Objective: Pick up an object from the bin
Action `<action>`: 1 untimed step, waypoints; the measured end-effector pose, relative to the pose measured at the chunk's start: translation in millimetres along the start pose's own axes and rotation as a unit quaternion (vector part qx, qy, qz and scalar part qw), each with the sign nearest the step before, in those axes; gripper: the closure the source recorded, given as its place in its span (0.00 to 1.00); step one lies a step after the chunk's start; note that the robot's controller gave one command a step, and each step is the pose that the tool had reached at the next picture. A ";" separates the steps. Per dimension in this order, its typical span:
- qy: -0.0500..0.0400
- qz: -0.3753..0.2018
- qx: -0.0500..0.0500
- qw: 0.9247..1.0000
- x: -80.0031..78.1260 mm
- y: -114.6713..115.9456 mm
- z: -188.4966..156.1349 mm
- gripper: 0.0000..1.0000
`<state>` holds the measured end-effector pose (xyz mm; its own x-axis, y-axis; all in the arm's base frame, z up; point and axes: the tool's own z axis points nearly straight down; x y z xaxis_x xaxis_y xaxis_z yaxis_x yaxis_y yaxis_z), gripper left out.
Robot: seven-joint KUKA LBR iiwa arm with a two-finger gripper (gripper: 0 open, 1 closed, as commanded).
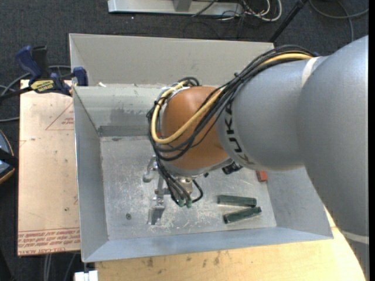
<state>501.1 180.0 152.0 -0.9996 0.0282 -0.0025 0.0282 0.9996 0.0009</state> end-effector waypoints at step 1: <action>0.001 0.013 0.000 1.000 19.6 60.9 29.6 0.00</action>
Offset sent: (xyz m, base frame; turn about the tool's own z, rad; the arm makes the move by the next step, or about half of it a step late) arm 0.0611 0.0476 -0.0572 0.0894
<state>483.2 241.4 122.3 -0.9985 0.0542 0.0003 0.0542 0.9985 0.0012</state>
